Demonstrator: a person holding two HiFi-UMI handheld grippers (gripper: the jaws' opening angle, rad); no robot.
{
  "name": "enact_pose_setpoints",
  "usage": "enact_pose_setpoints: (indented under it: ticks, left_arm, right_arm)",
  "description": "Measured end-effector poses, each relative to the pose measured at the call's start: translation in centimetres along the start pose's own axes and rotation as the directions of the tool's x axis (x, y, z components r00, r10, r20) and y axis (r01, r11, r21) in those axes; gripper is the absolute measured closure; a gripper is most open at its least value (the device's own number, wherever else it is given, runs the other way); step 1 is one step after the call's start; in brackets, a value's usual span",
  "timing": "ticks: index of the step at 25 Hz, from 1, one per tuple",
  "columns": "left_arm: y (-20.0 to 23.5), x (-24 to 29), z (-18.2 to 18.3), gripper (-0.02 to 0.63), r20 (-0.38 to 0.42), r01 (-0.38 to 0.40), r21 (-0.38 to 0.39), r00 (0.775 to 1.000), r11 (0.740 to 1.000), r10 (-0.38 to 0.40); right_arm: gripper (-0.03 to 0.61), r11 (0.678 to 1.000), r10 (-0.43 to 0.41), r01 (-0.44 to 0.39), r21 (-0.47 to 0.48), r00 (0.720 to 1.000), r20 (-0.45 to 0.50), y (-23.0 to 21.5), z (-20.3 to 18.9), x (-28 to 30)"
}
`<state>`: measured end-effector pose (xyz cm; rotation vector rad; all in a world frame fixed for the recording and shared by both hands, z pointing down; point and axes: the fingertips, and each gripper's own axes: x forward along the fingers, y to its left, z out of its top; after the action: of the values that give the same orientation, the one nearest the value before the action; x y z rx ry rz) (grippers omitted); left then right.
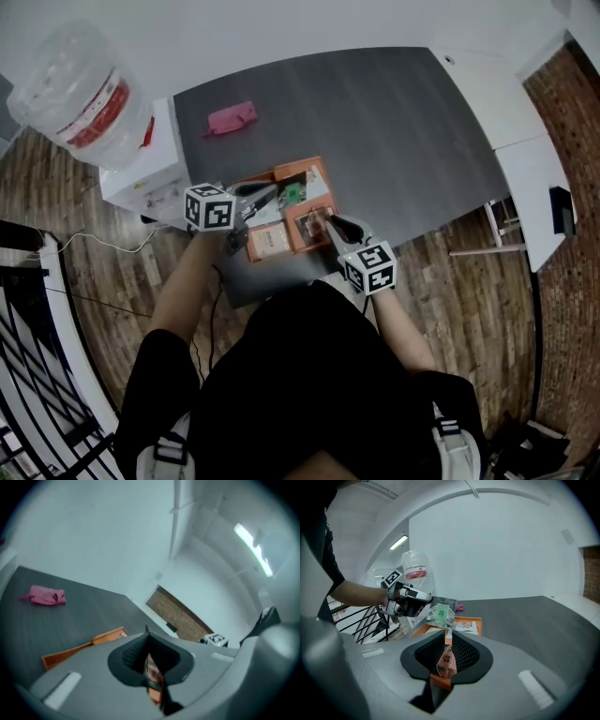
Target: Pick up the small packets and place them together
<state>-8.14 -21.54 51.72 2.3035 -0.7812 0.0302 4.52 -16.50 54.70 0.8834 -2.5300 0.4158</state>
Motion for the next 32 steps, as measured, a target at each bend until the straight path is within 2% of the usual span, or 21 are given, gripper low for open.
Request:
enact_pose_setpoints:
  ticks: [2, 4, 6, 7, 10, 12, 15, 20, 25, 27, 32]
  left_arm:
    - [0.8, 0.5, 1.3, 0.615, 0.139, 0.040, -0.174, 0.990, 0.984, -0.015]
    - [1.8, 0.9, 2.1, 0.614, 0.254, 0.094, -0.322, 0.967, 0.942, -0.009]
    - [2.6, 1.6, 2.0, 0.614, 0.303, 0.129, -0.405, 0.953, 0.905, 0.000]
    - [2.9, 2.1, 1.6, 0.614, 0.294, 0.126, -0.424, 0.956, 0.897, 0.005]
    - [3.6, 3.8, -0.7, 0.614, 0.182, 0.055, -0.437, 0.983, 0.898, 0.029]
    - [4.4, 4.7, -2.3, 0.614, 0.100, -0.016, -0.444, 0.993, 0.896, 0.067]
    - [5.6, 5.5, -3.7, 0.614, 0.038, -0.083, -0.471, 0.993, 0.878, 0.114]
    - [6.7, 6.3, -4.5, 0.614, -0.048, -0.176, -0.464, 0.984, 0.868, 0.173]
    - [7.8, 6.5, -4.2, 0.609, -0.054, -0.221, -0.464, 0.974, 0.858, 0.222]
    - [8.0, 6.6, -4.0, 0.533, -0.055, -0.232, -0.455, 0.971, 0.860, 0.234]
    - [8.9, 6.0, -3.6, 0.418, -0.054, -0.296, -0.419, 0.952, 0.858, 0.302]
  right_arm:
    - [0.529, 1.000, -0.007, 0.007, 0.004, 1.000, 0.000, -0.4, 0.0, -0.1]
    - [0.529, 1.000, -0.015, 0.015, 0.008, 1.000, 0.001, -0.7, 0.0, -0.2]
    - [0.529, 1.000, -0.022, 0.022, 0.012, 1.000, 0.003, -1.1, 0.0, -0.4]
    - [0.528, 1.000, -0.026, 0.026, 0.015, 1.000, 0.005, -1.2, -0.1, -0.5]
    - [0.529, 0.999, -0.035, 0.034, 0.025, 0.999, 0.006, -1.5, -0.2, -0.6]
    - [0.529, 0.999, -0.039, 0.039, 0.031, 0.999, 0.003, -1.6, -0.3, -0.6]
    - [0.529, 0.998, -0.043, 0.042, 0.039, 0.999, 0.000, -1.6, -0.7, -0.7]
    - [0.529, 0.997, -0.055, 0.055, 0.053, 0.998, -0.003, -2.1, -1.0, -1.0]
    - [0.529, 0.996, -0.060, 0.060, 0.059, 0.998, -0.002, -2.3, -1.1, -1.0]
    - [0.529, 0.997, -0.057, 0.057, 0.059, 0.998, 0.000, -2.3, -1.1, -1.0]
    - [0.528, 0.996, -0.058, 0.058, 0.060, 0.998, 0.004, -2.5, -1.1, -1.1]
